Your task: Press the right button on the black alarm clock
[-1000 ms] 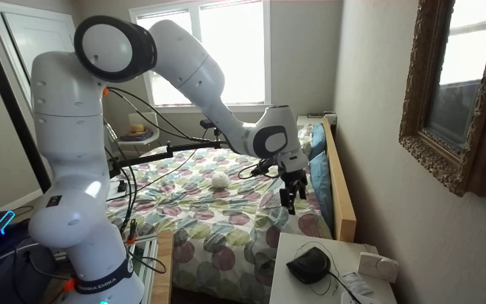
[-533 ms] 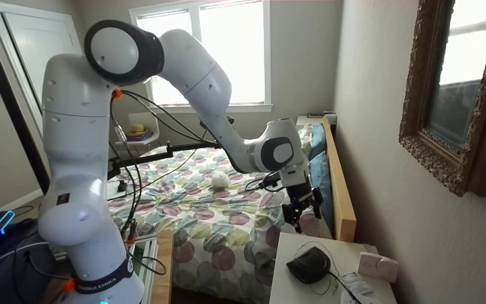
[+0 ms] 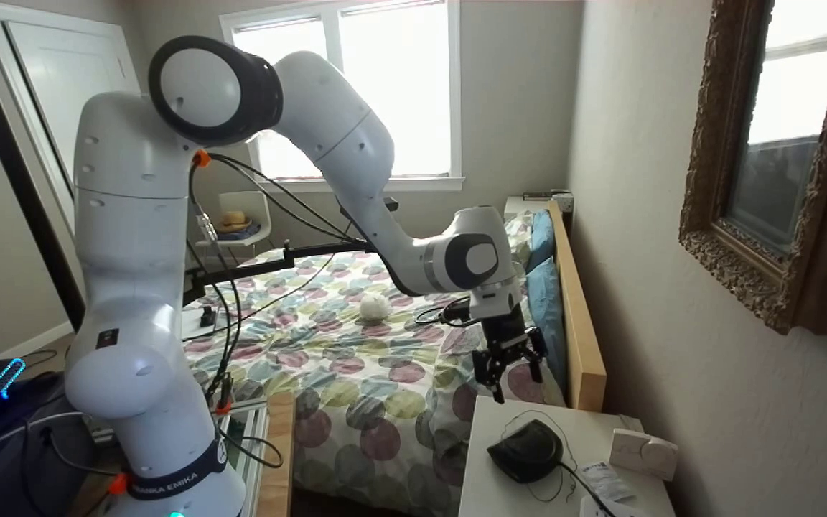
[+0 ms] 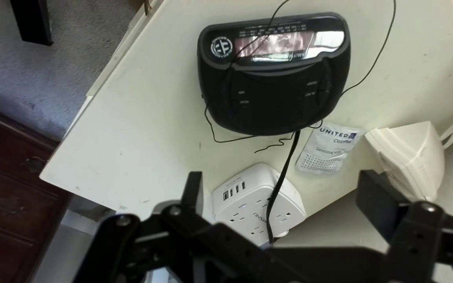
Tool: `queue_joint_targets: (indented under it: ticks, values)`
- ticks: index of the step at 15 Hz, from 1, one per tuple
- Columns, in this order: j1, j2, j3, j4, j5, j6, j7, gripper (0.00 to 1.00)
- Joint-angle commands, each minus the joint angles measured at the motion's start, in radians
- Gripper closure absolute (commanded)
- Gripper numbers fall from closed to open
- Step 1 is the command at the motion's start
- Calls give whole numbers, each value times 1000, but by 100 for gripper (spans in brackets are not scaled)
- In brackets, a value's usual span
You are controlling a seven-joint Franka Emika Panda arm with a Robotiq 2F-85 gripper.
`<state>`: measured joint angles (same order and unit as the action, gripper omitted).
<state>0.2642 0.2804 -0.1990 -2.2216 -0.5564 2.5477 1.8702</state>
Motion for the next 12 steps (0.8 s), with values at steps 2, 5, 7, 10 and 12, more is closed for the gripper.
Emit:
queue_joint_targets:
  ticks: [2,5,7,10,12]
  values:
    - [-83,8,69,0,62,30,-91,25]
    - [-120,14,99,2,141,34,-174,39]
    - [-141,21,117,6,215,27,-231,52]
    - [-158,38,129,12,312,23,-295,74]
    - [-162,50,129,17,353,17,-321,87]
